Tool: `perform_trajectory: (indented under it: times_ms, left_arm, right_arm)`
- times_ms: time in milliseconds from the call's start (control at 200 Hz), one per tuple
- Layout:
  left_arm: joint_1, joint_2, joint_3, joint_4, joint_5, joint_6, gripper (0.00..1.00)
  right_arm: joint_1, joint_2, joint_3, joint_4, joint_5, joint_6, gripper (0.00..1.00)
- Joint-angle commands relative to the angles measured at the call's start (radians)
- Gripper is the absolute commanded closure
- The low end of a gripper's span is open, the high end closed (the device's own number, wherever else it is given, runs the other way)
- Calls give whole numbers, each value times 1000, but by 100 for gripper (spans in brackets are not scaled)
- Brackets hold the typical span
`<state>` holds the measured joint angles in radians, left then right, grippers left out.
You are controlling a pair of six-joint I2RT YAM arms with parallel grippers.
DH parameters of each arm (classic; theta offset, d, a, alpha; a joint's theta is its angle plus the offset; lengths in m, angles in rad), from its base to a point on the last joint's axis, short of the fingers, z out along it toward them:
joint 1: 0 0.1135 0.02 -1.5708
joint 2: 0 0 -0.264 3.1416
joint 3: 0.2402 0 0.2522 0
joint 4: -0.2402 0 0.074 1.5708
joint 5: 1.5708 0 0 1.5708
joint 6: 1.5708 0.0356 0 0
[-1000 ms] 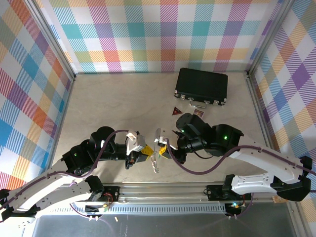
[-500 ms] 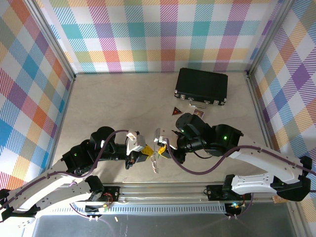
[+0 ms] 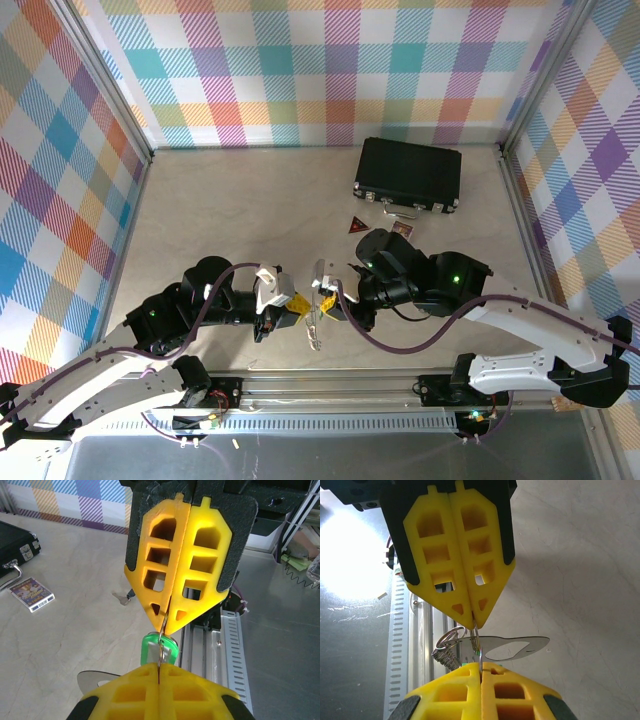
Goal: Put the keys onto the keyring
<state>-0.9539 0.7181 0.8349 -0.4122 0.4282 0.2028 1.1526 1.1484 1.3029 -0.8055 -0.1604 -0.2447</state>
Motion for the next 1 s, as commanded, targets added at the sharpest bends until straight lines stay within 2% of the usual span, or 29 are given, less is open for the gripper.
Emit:
perform_trajectory:
  times_ms: [0, 995]
  left_arm:
    - [-8, -7, 23, 47, -14, 10, 100]
    - [-8, -13, 21, 50, 4, 12, 100]
  right_arm:
    - [7, -18, -13, -2, -12, 13, 100]
    - [9, -24, -17, 10, -1, 22, 100]
